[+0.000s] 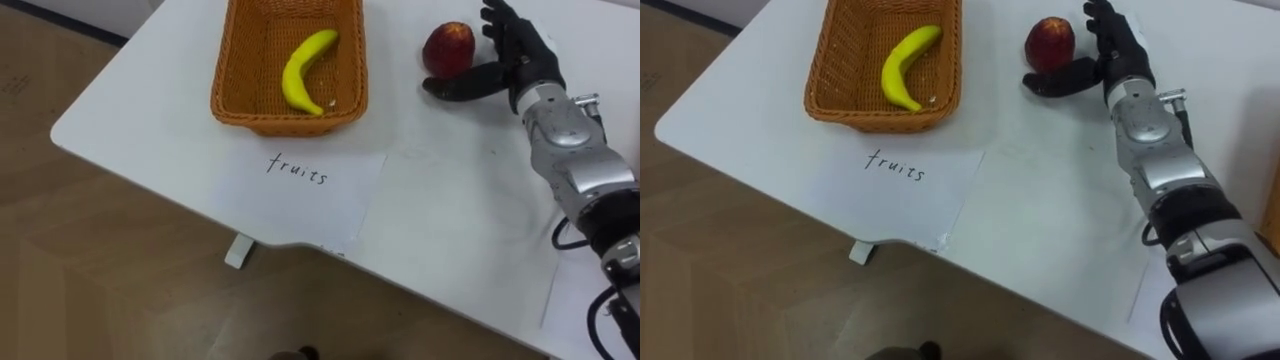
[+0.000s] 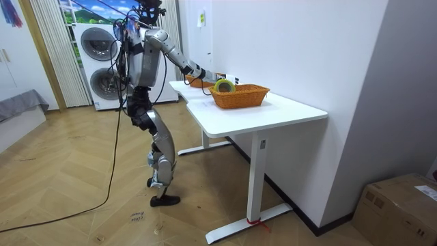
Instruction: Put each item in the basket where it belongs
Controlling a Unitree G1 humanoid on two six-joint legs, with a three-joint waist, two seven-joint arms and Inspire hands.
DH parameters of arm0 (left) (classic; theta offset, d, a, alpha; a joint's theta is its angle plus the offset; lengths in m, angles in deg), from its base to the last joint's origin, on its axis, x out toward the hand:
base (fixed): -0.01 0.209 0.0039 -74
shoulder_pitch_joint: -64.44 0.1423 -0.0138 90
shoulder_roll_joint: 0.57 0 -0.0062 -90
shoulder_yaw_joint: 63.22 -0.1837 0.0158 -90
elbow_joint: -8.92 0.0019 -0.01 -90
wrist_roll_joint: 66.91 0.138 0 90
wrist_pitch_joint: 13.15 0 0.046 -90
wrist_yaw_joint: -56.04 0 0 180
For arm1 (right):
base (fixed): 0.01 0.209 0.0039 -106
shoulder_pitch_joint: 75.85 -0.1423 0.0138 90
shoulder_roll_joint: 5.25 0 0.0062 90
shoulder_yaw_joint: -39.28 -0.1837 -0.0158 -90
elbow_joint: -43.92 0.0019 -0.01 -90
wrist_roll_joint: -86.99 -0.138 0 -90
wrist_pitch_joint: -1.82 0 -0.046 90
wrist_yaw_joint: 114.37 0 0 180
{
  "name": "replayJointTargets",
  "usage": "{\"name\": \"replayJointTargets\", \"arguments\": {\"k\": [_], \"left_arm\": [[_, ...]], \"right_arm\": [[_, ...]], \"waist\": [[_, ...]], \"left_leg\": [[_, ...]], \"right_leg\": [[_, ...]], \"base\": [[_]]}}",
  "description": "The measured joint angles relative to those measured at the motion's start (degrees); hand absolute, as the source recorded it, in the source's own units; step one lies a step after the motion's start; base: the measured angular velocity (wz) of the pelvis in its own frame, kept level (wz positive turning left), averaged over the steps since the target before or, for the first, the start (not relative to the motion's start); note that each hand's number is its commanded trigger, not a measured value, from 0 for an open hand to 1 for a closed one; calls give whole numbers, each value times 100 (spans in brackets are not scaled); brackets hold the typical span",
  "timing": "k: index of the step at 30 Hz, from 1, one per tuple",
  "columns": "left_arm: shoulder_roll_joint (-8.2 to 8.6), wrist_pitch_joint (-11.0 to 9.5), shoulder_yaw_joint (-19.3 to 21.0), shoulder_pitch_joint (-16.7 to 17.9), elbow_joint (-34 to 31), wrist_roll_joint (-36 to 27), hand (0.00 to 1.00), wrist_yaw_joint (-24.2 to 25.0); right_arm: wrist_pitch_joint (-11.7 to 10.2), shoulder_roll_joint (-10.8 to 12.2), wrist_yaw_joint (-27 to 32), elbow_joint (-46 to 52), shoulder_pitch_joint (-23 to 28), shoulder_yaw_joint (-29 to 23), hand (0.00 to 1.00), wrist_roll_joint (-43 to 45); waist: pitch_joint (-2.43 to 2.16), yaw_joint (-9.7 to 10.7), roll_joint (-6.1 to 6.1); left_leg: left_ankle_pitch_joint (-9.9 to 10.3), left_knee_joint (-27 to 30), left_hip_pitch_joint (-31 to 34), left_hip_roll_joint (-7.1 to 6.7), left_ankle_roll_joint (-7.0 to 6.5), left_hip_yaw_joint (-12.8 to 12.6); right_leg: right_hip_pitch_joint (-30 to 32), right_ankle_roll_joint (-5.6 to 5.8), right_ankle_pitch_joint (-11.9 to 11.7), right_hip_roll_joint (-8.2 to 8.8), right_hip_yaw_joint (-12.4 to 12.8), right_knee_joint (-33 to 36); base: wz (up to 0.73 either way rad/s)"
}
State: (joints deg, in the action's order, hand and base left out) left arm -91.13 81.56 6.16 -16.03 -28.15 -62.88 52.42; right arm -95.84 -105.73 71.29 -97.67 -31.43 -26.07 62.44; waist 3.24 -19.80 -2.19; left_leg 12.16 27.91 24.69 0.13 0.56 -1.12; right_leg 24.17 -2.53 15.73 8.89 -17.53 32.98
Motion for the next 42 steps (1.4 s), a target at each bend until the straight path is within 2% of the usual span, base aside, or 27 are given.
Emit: {"name": "replayJointTargets", "arguments": {"k": [5,9,19,20,21,22,28,34,37,39,42], "left_arm": [[11,1,1,-25,-5,-3,0,-32],[11,-3,0,-130,-6,-3,0,-51],[1,-8,9,-142,-12,2,0,79],[0,-6,13,-142,-16,6,0,83],[-2,-1,18,-141,-18,7,0,82],[-3,4,18,-140,-19,8,0,81],[-39,57,15,-117,-10,-3,0,80],[-68,82,15,-124,-10,-2,0,131],[-69,127,16,-117,-4,3,0,204],[-82,122,23,-120,-5,3,0,204],[-91,121,34,-114,-3,42,0,207]], "right_arm": [[-3,-2,9,-16,0,73,0,123],[-28,-14,70,-31,0,128,0,265],[-102,14,117,-310,-16,164,0,807],[-103,13,115,-330,-17,164,10,850],[-100,10,106,-362,-16,163,84,946],[-91,4,78,-394,-16,162,98,1028],[-2,-110,5,-651,-175,167,100,1195],[23,-113,-57,-812,-310,192,100,1338],[40,-110,-102,-884,-332,204,100,1385],[111,-114,-101,-901,-331,208,100,1383],[179,-184,-99,-904,-322,209,100,1379]], "waist": [[17,-24,-29],[62,-48,-117],[102,-93,-213],[102,-93,-213],[101,-87,-211],[97,-84,-210],[96,-98,-212],[84,-110,-237],[87,-95,-268],[65,-108,-307],[65,-117,-339]], "left_leg": [[0,-6,-8,5,0,-10],[-5,-17,-6,12,8,-7],[-7,-13,-18,10,11,36],[-7,-13,-19,11,12,42],[-7,-11,-28,15,12,59],[-8,-10,-35,18,13,86],[-13,-26,-95,10,19,131],[-22,-59,-134,6,32,137],[-22,-65,-175,7,32,163],[-23,-100,-202,7,35,171],[-24,-127,-252,21,39,212]], "right_leg": [[-3,0,3,1,7,1],[-7,-6,6,-3,-3,-9],[-61,-6,4,-6,-82,-46],[-71,-6,3,-8,-92,-54],[-104,-7,0,-11,-121,-80],[-141,-7,-6,-21,-149,-109],[-215,-4,-17,-24,-179,-143],[-241,-5,-17,-31,-176,-154],[-313,-5,-17,-35,-223,-192],[-348,-4,-17,-38,-235,-223],[-450,7,-35,-81,-281,-324]], "base": [[0],[0],[2],[6],[8],[8],[2],[0],[3],[4],[6]]}}
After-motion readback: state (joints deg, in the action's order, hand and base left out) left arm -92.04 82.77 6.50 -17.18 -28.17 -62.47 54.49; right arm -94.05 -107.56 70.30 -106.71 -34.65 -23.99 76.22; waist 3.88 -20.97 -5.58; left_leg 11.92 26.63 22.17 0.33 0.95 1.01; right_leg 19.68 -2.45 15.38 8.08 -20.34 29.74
